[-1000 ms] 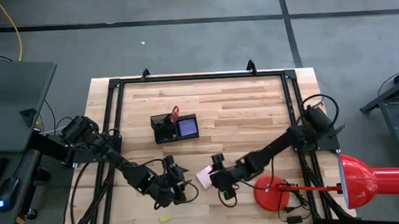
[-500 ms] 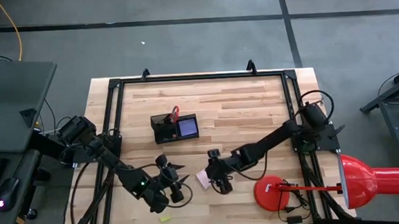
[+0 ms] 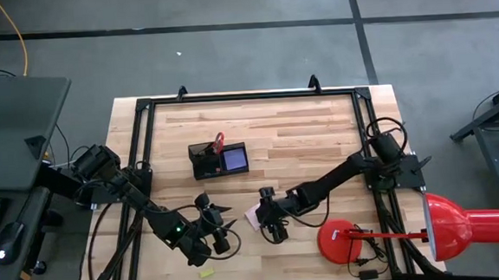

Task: Pick and place office supplies into organizer
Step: Put the pink sticky note into the desk organizer

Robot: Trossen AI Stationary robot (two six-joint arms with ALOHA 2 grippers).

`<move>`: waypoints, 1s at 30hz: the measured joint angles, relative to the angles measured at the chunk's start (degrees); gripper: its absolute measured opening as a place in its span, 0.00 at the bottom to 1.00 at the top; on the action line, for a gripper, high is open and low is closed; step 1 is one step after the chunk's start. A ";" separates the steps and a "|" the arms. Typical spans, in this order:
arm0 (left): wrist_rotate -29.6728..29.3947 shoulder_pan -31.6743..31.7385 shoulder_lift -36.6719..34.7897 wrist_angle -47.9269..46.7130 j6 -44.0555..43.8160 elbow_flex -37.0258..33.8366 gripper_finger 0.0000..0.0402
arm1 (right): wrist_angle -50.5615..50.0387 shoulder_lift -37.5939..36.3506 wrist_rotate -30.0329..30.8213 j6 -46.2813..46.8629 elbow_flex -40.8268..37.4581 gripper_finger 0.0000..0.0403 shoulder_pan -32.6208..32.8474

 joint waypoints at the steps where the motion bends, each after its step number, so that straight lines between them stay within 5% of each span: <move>1: 0.03 0.00 0.00 0.00 0.00 0.00 0.45 | -0.04 0.32 0.02 0.20 0.06 0.58 -0.03; 22: 1.16 0.00 0.07 0.44 0.07 0.00 0.45 | 6.96 6.34 -6.12 3.25 0.35 0.23 -1.06; 30: 1.64 -0.01 0.07 0.39 0.20 0.00 0.45 | 3.46 1.74 -3.44 -0.08 -0.33 0.32 0.80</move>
